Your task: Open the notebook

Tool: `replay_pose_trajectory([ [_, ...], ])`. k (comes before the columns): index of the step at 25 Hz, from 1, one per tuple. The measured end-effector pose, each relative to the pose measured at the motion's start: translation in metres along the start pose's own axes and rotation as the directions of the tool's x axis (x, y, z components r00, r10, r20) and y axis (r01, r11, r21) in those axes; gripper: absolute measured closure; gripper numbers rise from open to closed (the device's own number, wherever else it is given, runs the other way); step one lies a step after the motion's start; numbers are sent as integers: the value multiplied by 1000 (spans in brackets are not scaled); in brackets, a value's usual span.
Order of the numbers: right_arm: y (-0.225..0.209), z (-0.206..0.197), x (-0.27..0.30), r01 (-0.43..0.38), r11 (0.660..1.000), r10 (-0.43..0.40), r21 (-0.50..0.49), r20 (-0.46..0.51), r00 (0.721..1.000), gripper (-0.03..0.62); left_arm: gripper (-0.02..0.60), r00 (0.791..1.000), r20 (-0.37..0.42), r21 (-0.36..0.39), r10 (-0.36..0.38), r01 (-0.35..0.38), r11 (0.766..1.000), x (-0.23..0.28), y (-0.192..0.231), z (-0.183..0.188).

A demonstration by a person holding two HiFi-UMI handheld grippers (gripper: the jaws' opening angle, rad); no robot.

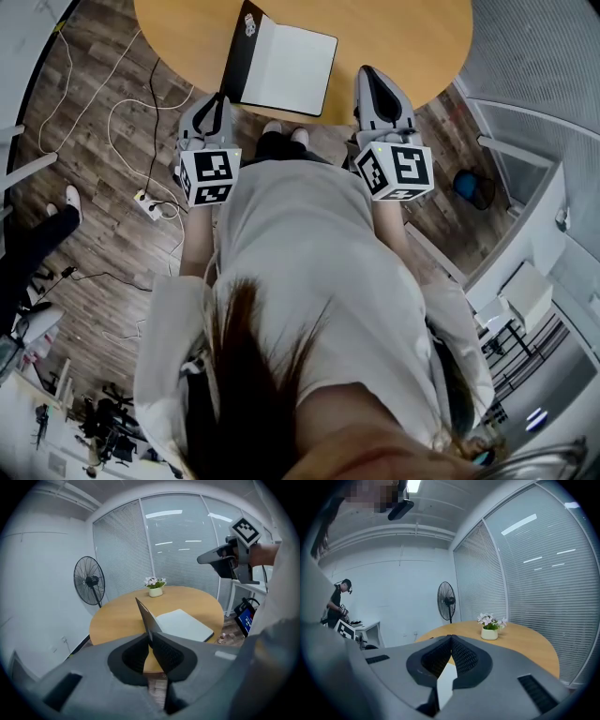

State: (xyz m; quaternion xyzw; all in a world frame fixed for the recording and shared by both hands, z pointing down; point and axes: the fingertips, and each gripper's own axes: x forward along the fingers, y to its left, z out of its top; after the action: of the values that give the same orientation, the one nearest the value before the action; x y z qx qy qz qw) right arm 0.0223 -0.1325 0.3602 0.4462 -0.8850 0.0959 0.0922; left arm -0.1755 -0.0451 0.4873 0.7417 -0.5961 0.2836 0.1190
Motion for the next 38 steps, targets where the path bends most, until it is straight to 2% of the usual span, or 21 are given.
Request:
replay_pose_trajectory([
  [10,8,0,14,1,1000,-1,-14,-15,1000,592,540,997,-74,-103,30,-38,994,13,32,-44],
  [19,9,2,17,12,1000,-12,-18,-20,1000,592,535,990,-140,-177,17,-42,983,28,45,-76],
  [38,3,4,19,30,999,-31,-9,-24,999,592,528,966,-256,-208,-32,-23,978,55,40,-125],
])
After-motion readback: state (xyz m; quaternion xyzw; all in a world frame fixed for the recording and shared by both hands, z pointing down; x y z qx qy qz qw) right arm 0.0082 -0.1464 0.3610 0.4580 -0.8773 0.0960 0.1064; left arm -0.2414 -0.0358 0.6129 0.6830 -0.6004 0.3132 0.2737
